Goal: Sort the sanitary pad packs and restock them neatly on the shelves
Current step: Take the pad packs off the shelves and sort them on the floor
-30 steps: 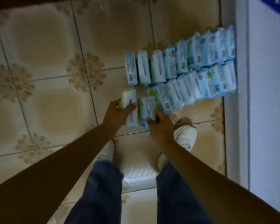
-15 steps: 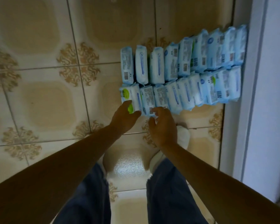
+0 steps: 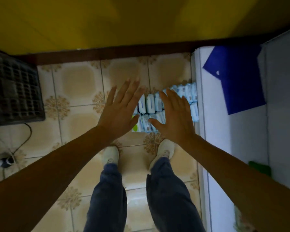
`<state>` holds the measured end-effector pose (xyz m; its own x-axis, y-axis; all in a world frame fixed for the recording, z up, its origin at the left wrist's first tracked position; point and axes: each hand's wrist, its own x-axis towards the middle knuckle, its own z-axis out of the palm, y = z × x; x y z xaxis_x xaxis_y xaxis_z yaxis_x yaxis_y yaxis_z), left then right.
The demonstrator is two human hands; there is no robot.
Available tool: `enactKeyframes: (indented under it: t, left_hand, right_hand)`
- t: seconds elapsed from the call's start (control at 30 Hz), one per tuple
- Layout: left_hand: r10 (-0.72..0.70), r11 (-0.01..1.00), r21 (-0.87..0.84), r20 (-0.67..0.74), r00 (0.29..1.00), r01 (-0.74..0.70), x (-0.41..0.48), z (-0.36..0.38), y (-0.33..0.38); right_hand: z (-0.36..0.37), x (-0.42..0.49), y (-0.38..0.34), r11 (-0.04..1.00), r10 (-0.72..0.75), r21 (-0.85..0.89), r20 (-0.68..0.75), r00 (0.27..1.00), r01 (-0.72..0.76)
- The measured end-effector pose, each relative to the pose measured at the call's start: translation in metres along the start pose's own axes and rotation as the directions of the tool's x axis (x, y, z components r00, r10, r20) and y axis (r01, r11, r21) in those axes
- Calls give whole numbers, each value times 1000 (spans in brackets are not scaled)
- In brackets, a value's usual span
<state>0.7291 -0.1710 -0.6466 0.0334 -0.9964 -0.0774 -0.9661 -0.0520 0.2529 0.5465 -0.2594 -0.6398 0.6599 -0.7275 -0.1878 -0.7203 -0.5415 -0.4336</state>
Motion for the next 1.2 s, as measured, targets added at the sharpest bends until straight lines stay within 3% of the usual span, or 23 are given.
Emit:
enactKeyframes:
  t: [0.13,0.27,0.47,0.63,0.73,0.9,1.1,1.2]
  left_hand:
    - [12,999,-30,-147,989,-16,0,-131,29]
    - [209,972,-46,-262,942,-229,-4,-228,80]
    - [562,811,28,-315,765,-585,-8,-326,160]
    - [756,617,114,-360,546,-779,-30,-373,242]
    - [821,539,176,-330,467,-824,-47,-391,300]
    - [870,403,132,-361,335,-905,-97,-406,409]
    - [881,218,83,-446,159,-972,-174,-426,556]
    - [874,198,96,-468,131,-976,-205,-438,617]
  right_hand:
    - [-125,-23,-54,994,-61,-98,-181,982,43]
    - [-216,-79,-97,965,-94,-261,-352,931,-1]
    - [-292,-187,-132,860,75,-384,-557,827,-337]
    - [-341,-280,-141,752,182,-325,-733,655,-573]
    - [-365,-338,-145,716,208,-250,-814,542,-651]
    - [-392,-443,-143,689,273,-83,-890,365,-720]
    - [-413,-590,-134,624,279,-33,-924,262,-780]
    - [-430,-658,-121,563,264,-30,-940,215,-826]
